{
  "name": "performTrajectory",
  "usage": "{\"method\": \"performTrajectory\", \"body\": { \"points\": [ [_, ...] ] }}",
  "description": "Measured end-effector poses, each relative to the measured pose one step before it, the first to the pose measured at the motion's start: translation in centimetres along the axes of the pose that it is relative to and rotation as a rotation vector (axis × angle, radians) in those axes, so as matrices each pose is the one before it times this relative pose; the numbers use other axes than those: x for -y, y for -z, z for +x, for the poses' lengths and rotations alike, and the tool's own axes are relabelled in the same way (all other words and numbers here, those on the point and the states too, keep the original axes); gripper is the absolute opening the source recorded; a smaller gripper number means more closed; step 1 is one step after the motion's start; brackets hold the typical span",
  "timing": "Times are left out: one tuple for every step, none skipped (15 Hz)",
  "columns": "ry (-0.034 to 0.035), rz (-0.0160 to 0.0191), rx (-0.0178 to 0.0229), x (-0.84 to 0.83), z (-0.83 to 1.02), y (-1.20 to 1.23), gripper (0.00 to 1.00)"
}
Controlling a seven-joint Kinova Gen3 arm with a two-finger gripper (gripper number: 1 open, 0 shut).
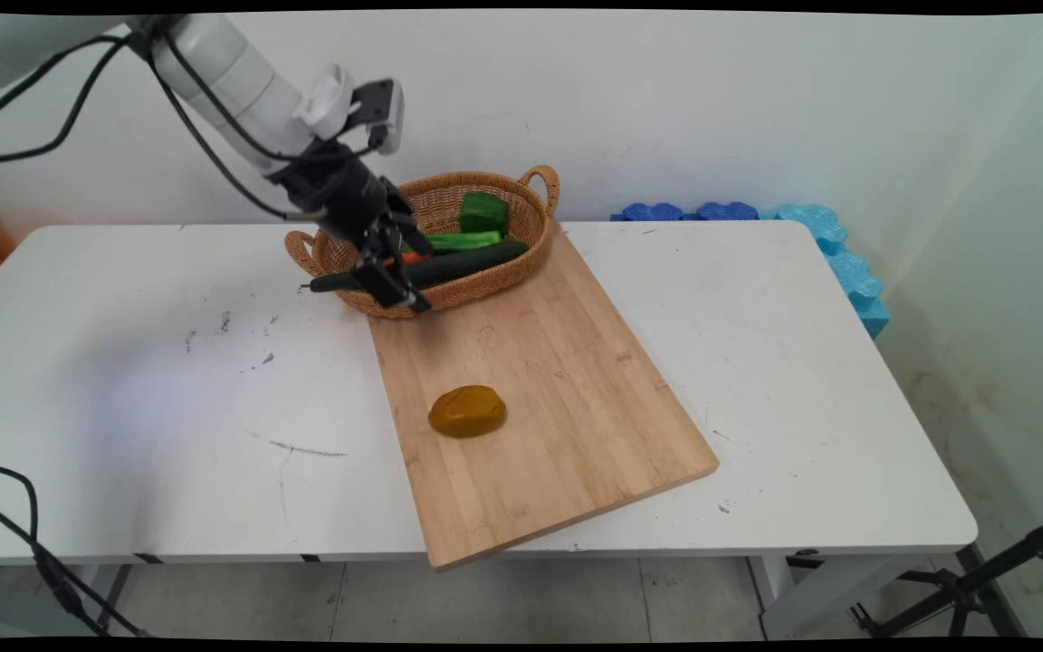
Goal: Pick up the potato from the cutting board
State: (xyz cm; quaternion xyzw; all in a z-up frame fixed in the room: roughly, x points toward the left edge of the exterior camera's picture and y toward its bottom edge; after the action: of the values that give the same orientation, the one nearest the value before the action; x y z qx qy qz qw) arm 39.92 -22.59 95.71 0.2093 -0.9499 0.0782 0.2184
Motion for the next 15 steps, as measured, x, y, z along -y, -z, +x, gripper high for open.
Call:
{"method": "performTrajectory", "body": {
  "points": [
    [-0.00065, -0.01236, 0.01047, -0.828, 0.026, -0.415, 1.00],
    [0.00070, -0.01174, 0.01059, -0.770, 0.073, -0.484, 1.00],
    [0.00122, -0.00936, 0.00945, -0.627, 0.094, -0.470, 1.00],
    [0.00440, -0.00901, 0.01096, -0.682, 0.081, -0.578, 1.00],
    [0.00631, -0.00780, 0.01060, -0.642, 0.095, -0.595, 1.00],
    [0.00675, -0.00607, 0.00890, -0.506, 0.098, -0.516, 1.00],
    [0.01071, -0.00574, 0.01057, -0.562, 0.048, -0.589, 1.00],
    [0.00959, -0.00442, 0.00923, -0.486, 0.077, -0.581, 1.00],
    [0.00789, -0.00301, 0.00680, -0.363, 0.084, -0.492, 1.00],
    [0.00849, -0.00178, 0.00651, -0.358, 0.116, -0.564, 1.00],
    [0.00750, -0.00078, 0.00560, -0.290, 0.105, -0.516, 1.00],
    [0.00566, 0.00015, 0.00452, -0.213, 0.077, -0.429, 1.00],
    [0.00491, 0.00091, 0.00418, -0.210, 0.119, -0.490, 1.00],
    [0.00389, 0.00164, 0.00320, -0.179, 0.110, -0.445, 1.00],
    [0.00320, 0.00190, 0.00227, -0.138, 0.074, -0.352, 1.00]
  ]
}}
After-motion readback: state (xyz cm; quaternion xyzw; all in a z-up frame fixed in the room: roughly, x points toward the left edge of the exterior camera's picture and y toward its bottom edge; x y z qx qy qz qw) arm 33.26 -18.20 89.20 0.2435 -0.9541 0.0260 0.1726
